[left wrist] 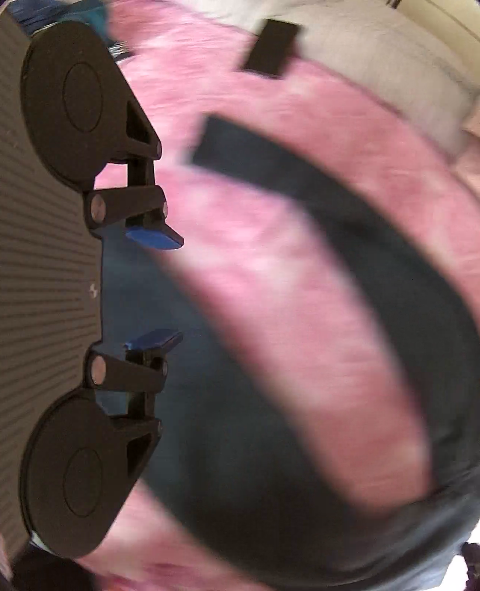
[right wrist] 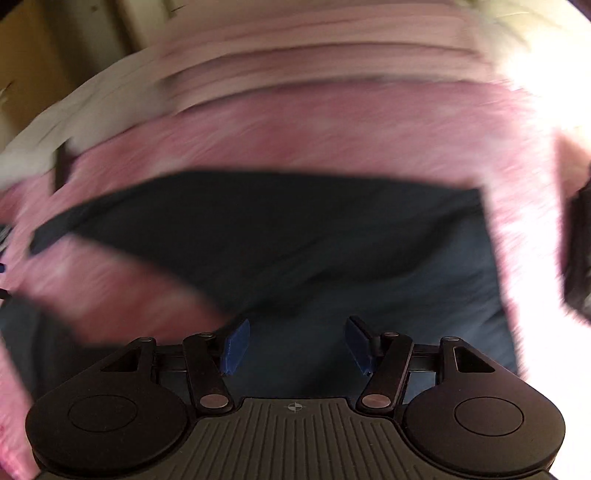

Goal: Fold clothes

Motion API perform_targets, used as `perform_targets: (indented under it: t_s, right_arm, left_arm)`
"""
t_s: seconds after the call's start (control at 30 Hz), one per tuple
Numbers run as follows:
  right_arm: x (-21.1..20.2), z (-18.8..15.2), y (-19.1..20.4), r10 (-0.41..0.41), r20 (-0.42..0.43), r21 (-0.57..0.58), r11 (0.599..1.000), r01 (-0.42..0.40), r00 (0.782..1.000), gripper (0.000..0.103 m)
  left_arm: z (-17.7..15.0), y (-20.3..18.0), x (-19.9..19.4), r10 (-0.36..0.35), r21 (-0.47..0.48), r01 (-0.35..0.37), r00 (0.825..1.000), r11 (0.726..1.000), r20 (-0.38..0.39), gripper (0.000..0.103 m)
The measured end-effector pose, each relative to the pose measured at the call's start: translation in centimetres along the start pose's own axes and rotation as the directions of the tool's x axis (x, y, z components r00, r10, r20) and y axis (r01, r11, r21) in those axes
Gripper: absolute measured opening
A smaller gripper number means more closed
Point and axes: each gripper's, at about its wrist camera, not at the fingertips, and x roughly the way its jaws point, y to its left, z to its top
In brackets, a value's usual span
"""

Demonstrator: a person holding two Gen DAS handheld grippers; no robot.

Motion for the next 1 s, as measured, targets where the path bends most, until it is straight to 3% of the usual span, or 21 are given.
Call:
perform_targets:
  t_s: [0.07, 0.17, 0.23, 0.3, 0.4, 0.53, 0.57, 0.6, 0.63, 0.67, 0.73, 0.87, 1.0]
  right_arm:
    - [-0.5, -2.2, 3.8, 0.014, -0.029, -0.011, 1.000, -0.014, 0.999, 0.061]
    - [-0.3, -5.5, 7.4, -0.008, -0.094, 0.030, 1.000, 0.010, 0.996, 0.061]
    - [0.0, -7.5, 8.6, -0.033, -0.147, 0.093, 0.995, 0.047, 0.989, 0.061]
    - [-0.2, -8.8, 9.1, -0.069, -0.184, 0.160, 0.982, 0.099, 0.981, 0.061]
    - [-0.9, -10.5, 9.2, -0.125, -0.209, 0.229, 0.958, 0.173, 0.970, 0.061]
    - [-1.8, -11.9, 9.3, -0.167, -0.221, 0.262, 0.939, 0.224, 0.961, 0.061]
    - [-1.9, -12.0, 9.3, -0.179, -0.217, 0.255, 0.938, 0.233, 0.960, 0.061]
    - [-2.0, -12.0, 9.2, -0.192, -0.215, 0.247, 0.938, 0.243, 0.958, 0.061]
    - [-2.1, -12.1, 9.0, -0.204, -0.213, 0.244, 0.936, 0.255, 0.955, 0.061]
    - [-2.2, -12.2, 8.5, -0.215, -0.209, 0.247, 0.932, 0.264, 0.954, 0.061]
    - [-2.4, -12.4, 6.5, -0.234, -0.191, 0.279, 0.918, 0.281, 0.953, 0.061]
    - [-3.2, -12.5, 1.2, -0.276, -0.155, 0.372, 0.873, 0.315, 0.949, 0.061]
    - [-4.2, -13.3, -7.1, -0.323, -0.115, 0.542, 0.772, 0.332, 0.939, 0.061]
  left_arm:
    - [-3.9, -0.5, 0.6, 0.007, 0.036, -0.006, 1.000, 0.999, -0.015, 0.049]
    - [-8.6, -2.2, 1.6, 0.047, 0.190, -0.049, 0.999, 0.981, 0.016, 0.050]
    - [-11.5, -3.5, 2.2, 0.059, 0.330, -0.072, 0.997, 0.941, 0.051, 0.051]
    - [-14.1, -4.6, 3.4, 0.116, 0.449, -0.142, 0.990, 0.882, 0.085, 0.050]
    - [-16.3, -5.2, 5.1, 0.200, 0.541, -0.253, 0.967, 0.802, 0.157, 0.050]
    - [-16.3, -5.4, 5.3, 0.205, 0.572, -0.297, 0.953, 0.764, 0.221, 0.051]
    - [-16.3, -5.4, 5.3, 0.204, 0.578, -0.300, 0.952, 0.759, 0.227, 0.044]
    - [-16.0, -5.1, 5.4, 0.202, 0.574, -0.296, 0.954, 0.764, 0.222, 0.036]
    - [-15.8, -4.9, 5.4, 0.204, 0.568, -0.292, 0.955, 0.770, 0.215, 0.014]
    - [-15.5, -4.6, 5.5, 0.216, 0.557, -0.292, 0.956, 0.778, 0.199, 0.006]
    - [-14.9, -3.9, 5.4, 0.233, 0.522, -0.291, 0.956, 0.802, 0.176, 0.004]
    - [-14.4, -3.3, 2.7, 0.242, 0.394, -0.273, 0.962, 0.878, 0.127, 0.002]
    - [-15.8, -4.8, -1.0, 0.223, 0.313, -0.219, 0.975, 0.924, 0.024, 0.002]
